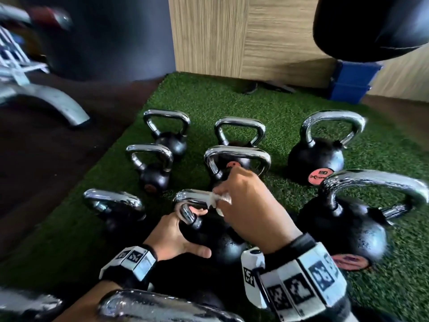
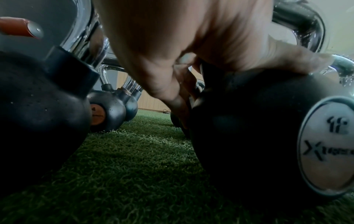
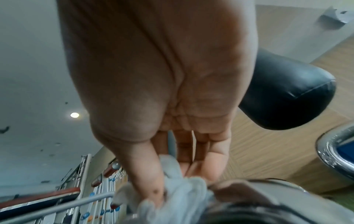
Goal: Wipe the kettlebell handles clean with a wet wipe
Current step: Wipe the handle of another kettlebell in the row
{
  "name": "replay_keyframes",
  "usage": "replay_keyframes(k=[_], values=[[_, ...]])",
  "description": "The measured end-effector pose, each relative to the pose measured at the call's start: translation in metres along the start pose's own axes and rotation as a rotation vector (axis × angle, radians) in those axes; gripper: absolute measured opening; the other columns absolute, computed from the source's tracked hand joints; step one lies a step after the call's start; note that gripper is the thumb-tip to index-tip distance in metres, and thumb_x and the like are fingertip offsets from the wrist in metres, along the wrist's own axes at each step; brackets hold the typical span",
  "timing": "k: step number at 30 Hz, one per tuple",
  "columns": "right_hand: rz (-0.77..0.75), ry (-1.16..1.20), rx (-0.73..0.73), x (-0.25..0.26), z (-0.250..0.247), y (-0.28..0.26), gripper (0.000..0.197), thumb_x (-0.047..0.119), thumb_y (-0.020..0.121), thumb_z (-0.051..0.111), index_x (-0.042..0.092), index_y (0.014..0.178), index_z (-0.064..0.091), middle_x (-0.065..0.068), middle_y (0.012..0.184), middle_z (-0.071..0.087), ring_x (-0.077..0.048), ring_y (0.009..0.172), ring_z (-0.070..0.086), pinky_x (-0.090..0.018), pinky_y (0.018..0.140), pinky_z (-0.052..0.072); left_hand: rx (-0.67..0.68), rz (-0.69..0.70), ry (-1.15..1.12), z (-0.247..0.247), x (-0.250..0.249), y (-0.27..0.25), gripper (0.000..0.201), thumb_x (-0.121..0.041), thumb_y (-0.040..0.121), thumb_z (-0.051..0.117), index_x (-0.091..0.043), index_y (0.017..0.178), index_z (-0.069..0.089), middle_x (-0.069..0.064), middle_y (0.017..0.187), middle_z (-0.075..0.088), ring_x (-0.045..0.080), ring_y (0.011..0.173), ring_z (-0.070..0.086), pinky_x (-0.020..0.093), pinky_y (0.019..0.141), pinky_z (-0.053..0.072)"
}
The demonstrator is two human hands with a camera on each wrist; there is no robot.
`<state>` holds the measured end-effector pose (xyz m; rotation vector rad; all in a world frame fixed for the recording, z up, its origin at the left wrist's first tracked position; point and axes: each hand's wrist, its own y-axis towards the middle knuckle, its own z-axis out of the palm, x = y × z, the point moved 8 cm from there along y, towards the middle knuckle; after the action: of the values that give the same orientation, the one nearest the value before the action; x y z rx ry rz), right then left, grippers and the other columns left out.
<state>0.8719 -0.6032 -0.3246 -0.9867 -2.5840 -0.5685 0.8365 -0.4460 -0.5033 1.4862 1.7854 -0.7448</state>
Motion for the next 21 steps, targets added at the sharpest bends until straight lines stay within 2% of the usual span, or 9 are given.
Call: replay_keyframes(k=[2, 4, 6, 8, 12, 14, 16, 18, 21], values=[[0.043, 0.011, 0.030, -0.004, 0.006, -0.004, 0.018, 0.006, 0.085, 0.068, 0.017, 0.097, 0.075, 0.000, 0.105, 0.057, -0.022, 0.102, 0.058, -0.032, 0.092, 0.049, -0.003, 0.007, 0.005, 0.000, 0.000, 0.000, 0.092, -0.073, 0.033, 0.095, -0.059, 0.118, 0.062, -0.044, 0.126, 0.057, -0.021, 0.122, 0.050, 0.003, 0.103, 0.037], [0.086, 0.021, -0.024, -0.014, 0.000, -0.011, 0.019, 0.004, 0.083, 0.068, 0.017, 0.094, 0.075, 0.001, 0.100, 0.057, -0.023, 0.098, 0.059, -0.034, 0.088, 0.049, -0.002, 0.018, 0.015, 0.000, -0.001, -0.001, 0.095, -0.074, 0.034, 0.094, -0.064, 0.121, 0.057, -0.047, 0.126, 0.055, -0.023, 0.121, 0.048, -0.003, 0.099, 0.034], [0.124, 0.049, -0.085, -0.025, -0.010, -0.018, 0.014, 0.004, 0.082, 0.069, 0.016, 0.086, 0.074, 0.001, 0.094, 0.059, -0.023, 0.091, 0.061, -0.029, 0.082, 0.048, 0.006, 0.017, 0.017, 0.000, 0.000, -0.001, 0.097, -0.075, 0.034, 0.093, -0.064, 0.122, 0.055, -0.046, 0.126, 0.054, -0.024, 0.121, 0.047, -0.003, 0.099, 0.034], [0.131, 0.047, -0.086, -0.028, -0.013, -0.018, 0.013, 0.005, 0.083, 0.068, 0.016, 0.082, 0.074, 0.002, 0.093, 0.060, -0.019, 0.089, 0.062, -0.020, 0.076, 0.042, 0.011, 0.012, 0.014, 0.000, 0.002, 0.000, 0.097, -0.075, 0.034, 0.093, -0.060, 0.123, 0.057, -0.044, 0.128, 0.056, -0.022, 0.122, 0.047, 0.001, 0.101, 0.035], [0.087, 0.001, -0.095, -0.021, -0.009, -0.019, 0.023, -0.001, 0.081, 0.068, 0.018, 0.090, 0.077, 0.006, 0.091, 0.053, -0.016, 0.086, 0.060, -0.016, 0.075, 0.039, 0.025, -0.010, 0.016, 0.001, 0.003, -0.001, 0.098, -0.076, 0.034, 0.093, -0.058, 0.125, 0.059, -0.037, 0.128, 0.060, -0.018, 0.125, 0.048, 0.013, 0.107, 0.037], [0.088, 0.037, -0.177, -0.029, -0.012, -0.032, 0.023, -0.004, 0.080, 0.069, 0.015, 0.090, 0.079, 0.005, 0.086, 0.051, -0.015, 0.077, 0.059, -0.018, 0.069, 0.042, 0.028, -0.008, 0.013, 0.002, 0.002, -0.002, 0.097, -0.075, 0.036, 0.093, -0.059, 0.125, 0.058, -0.038, 0.128, 0.059, -0.018, 0.126, 0.048, 0.013, 0.108, 0.037], [0.144, 0.087, -0.279, -0.048, -0.015, -0.051, 0.024, -0.002, 0.084, 0.069, 0.015, 0.097, 0.080, 0.004, 0.085, 0.054, -0.009, 0.070, 0.056, -0.014, 0.066, 0.042, 0.037, -0.010, 0.012, 0.002, 0.002, -0.001, 0.097, -0.074, 0.036, 0.093, -0.061, 0.125, 0.057, -0.040, 0.127, 0.059, -0.018, 0.124, 0.049, 0.013, 0.108, 0.037], [0.217, 0.148, -0.342, -0.066, -0.016, -0.063, 0.029, 0.001, 0.085, 0.072, 0.017, 0.109, 0.079, 0.006, 0.086, 0.059, -0.002, 0.072, 0.055, -0.005, 0.067, 0.040, 0.040, -0.017, 0.010, 0.002, 0.002, -0.001, 0.098, -0.073, 0.034, 0.093, -0.060, 0.125, 0.058, -0.043, 0.125, 0.058, -0.020, 0.122, 0.050, 0.011, 0.106, 0.037], [0.234, 0.194, -0.388, -0.075, -0.012, -0.066, 0.032, 0.000, 0.083, 0.073, 0.018, 0.110, 0.078, 0.007, 0.089, 0.064, -0.004, 0.077, 0.059, -0.003, 0.069, 0.039, 0.046, -0.021, 0.017, 0.003, 0.001, -0.002, 0.096, -0.074, 0.035, 0.093, -0.058, 0.124, 0.060, -0.043, 0.126, 0.057, -0.020, 0.123, 0.048, 0.011, 0.107, 0.036]])
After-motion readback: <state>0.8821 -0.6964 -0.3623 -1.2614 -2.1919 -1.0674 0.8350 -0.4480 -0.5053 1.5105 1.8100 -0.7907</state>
